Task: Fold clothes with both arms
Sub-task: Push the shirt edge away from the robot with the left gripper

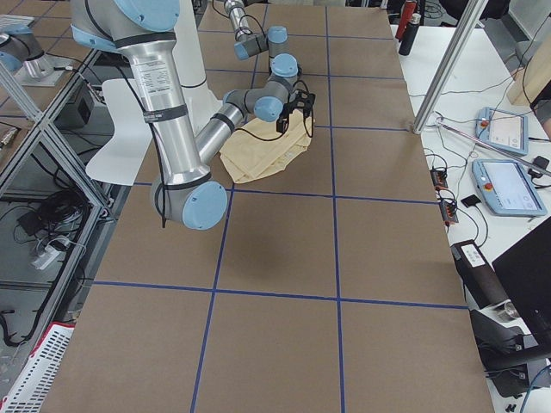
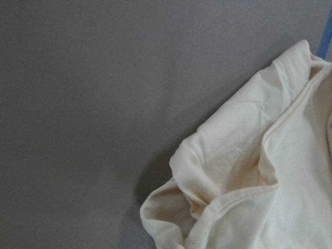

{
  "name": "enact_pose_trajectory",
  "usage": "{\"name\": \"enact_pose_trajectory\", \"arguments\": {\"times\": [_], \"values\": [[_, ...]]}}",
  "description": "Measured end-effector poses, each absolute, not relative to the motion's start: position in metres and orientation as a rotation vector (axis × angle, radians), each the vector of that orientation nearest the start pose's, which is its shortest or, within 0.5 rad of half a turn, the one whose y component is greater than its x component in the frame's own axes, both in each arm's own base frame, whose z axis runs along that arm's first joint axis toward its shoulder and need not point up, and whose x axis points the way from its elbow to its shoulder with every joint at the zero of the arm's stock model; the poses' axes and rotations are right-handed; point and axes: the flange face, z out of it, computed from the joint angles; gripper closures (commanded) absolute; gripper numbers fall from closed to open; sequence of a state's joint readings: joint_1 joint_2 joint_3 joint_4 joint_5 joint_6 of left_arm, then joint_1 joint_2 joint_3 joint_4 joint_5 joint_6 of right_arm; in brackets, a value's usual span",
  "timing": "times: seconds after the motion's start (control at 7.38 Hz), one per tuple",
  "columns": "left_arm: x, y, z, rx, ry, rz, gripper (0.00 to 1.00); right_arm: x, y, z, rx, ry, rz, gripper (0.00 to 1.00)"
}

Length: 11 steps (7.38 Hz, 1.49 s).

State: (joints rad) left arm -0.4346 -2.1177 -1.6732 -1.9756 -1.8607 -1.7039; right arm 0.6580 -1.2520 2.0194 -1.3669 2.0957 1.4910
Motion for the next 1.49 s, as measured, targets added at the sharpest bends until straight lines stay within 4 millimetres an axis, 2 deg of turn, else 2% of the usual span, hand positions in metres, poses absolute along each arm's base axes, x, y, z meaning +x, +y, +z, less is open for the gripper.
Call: {"name": "enact_pose_trajectory", "arguments": {"times": [0.27,0.41,0.81,0.95,1.22,1.49], "values": [[0.573,-0.414,0.243,-0.085,1.055,-0.4,1.0,-0.378,-0.398,0.26,-0.107,-1.06,0.269,0.0],[0.573,-0.435,0.244,-0.071,1.044,-0.421,1.0,-0.378,-0.398,0.26,-0.107,-1.059,0.269,0.0],[0.555,-0.503,0.24,0.0,1.039,-0.463,1.0,-0.378,-0.398,0.259,-0.106,-1.061,0.27,0.0],[0.557,-0.526,0.24,0.02,1.048,-0.475,1.0,-0.377,-0.399,0.259,-0.102,-1.061,0.272,0.0],[0.566,-0.564,0.247,0.071,1.076,-0.501,1.0,-0.377,-0.4,0.259,-0.091,-1.059,0.279,0.0],[0.573,-0.592,0.257,0.157,1.097,-0.524,1.0,-0.377,-0.401,0.259,-0.087,-1.057,0.282,0.0]]}}
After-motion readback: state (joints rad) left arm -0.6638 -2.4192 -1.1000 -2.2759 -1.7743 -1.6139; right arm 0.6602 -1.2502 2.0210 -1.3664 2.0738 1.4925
